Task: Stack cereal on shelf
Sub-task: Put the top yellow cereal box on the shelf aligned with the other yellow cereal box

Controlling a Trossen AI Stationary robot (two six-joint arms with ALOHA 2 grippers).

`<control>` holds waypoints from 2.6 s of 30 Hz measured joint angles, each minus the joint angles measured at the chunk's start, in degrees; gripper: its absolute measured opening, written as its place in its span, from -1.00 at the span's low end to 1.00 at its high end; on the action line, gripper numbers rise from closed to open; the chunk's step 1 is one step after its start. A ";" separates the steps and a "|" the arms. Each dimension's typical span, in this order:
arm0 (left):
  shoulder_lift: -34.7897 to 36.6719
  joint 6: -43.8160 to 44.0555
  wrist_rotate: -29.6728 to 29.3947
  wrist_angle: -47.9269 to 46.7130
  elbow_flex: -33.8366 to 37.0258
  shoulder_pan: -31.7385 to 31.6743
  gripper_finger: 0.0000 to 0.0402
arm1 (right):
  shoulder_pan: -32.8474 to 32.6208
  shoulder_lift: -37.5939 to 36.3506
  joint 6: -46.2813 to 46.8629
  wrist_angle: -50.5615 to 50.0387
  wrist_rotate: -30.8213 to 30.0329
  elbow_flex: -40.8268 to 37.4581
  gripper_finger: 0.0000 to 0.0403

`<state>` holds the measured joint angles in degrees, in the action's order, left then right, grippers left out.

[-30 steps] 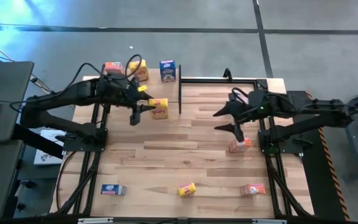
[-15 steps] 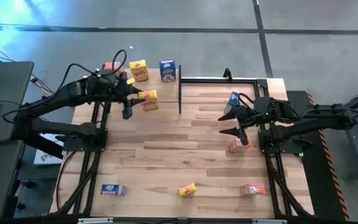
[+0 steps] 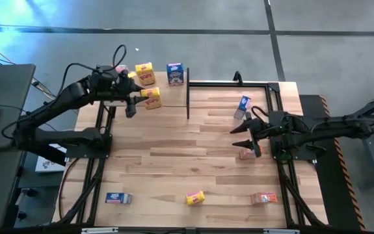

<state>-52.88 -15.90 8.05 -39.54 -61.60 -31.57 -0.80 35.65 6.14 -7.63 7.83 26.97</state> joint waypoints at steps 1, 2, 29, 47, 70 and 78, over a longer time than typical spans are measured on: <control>0.00 -0.29 0.71 -0.02 0.00 -0.74 -0.28 | -0.01 -0.70 0.29 0.78 0.00 -1.02 0.19; 0.00 -0.53 0.99 -0.04 0.00 -1.56 -0.28 | 0.00 -1.42 0.47 1.63 0.03 -2.02 0.19; -0.74 -2.82 10.96 -1.31 -0.04 -16.30 -0.28 | -0.01 -11.97 1.38 15.06 2.87 -19.76 0.19; -0.74 -2.31 10.95 -1.52 -0.04 -16.30 -0.28 | 0.00 -24.86 -4.92 14.88 -4.52 -23.20 0.19; -1.72 -6.51 10.86 -2.17 -0.13 -16.51 -0.28 | 0.00 -34.73 -2.03 10.59 -4.67 -23.20 0.19; -5.57 -9.67 10.79 -2.30 -0.13 -18.30 -0.28 | 0.00 -34.73 -2.06 10.19 -4.63 -23.20 0.19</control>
<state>-58.45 -25.57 18.84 -41.84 -61.73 -49.87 -0.80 0.93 4.08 2.56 3.20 3.77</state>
